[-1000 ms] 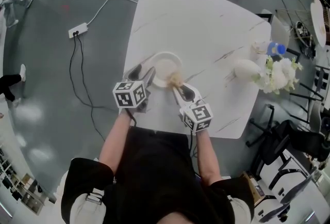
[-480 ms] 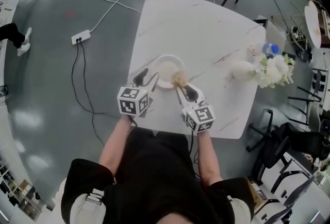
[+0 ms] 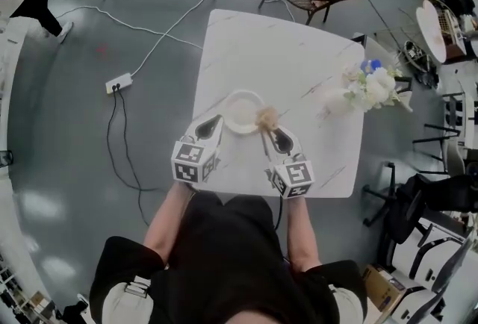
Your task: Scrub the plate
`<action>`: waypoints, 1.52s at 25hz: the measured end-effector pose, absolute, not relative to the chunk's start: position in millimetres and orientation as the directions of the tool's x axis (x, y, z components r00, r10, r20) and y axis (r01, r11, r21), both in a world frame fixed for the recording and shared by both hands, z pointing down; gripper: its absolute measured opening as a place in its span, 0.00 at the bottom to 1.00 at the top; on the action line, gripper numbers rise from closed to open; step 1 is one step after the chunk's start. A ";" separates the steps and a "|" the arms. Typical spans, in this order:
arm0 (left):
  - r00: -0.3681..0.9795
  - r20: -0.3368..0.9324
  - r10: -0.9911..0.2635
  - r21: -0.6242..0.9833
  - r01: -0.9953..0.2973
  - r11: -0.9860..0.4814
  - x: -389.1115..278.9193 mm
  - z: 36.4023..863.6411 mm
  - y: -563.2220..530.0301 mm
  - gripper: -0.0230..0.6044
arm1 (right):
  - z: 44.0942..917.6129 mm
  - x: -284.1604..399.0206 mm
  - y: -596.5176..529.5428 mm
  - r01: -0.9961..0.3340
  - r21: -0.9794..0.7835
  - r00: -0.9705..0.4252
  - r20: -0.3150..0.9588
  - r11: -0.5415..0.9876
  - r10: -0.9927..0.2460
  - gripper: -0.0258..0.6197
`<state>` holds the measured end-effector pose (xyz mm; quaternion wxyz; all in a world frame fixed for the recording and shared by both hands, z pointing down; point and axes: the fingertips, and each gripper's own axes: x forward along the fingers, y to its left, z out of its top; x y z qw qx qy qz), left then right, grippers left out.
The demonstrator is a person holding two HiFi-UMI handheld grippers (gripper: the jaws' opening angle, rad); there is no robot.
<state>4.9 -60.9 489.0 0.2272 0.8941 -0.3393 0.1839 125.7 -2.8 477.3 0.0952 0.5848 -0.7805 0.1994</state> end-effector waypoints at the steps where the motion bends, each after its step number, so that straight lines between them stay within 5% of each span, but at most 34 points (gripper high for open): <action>1: 0.705 0.476 -0.526 0.261 -0.684 -0.681 3.2 482.9 -57.9 0.05 | 470.2 125.5 1.3 -0.957 -0.183 -0.281 0.373 0.227 -0.884 0.18; 15: 0.765 0.353 -0.539 0.191 -0.623 -0.759 -35.1 407.9 3.2 0.05 | 385.2 111.9 76.6 -0.996 -0.046 -0.082 0.251 0.072 -0.965 0.18; 38: 0.789 0.292 -0.541 0.170 -0.599 -0.783 -78.4 372.4 58.3 0.05 | 368.5 69.9 152.2 -0.999 -0.045 -0.027 0.219 0.018 -0.975 0.18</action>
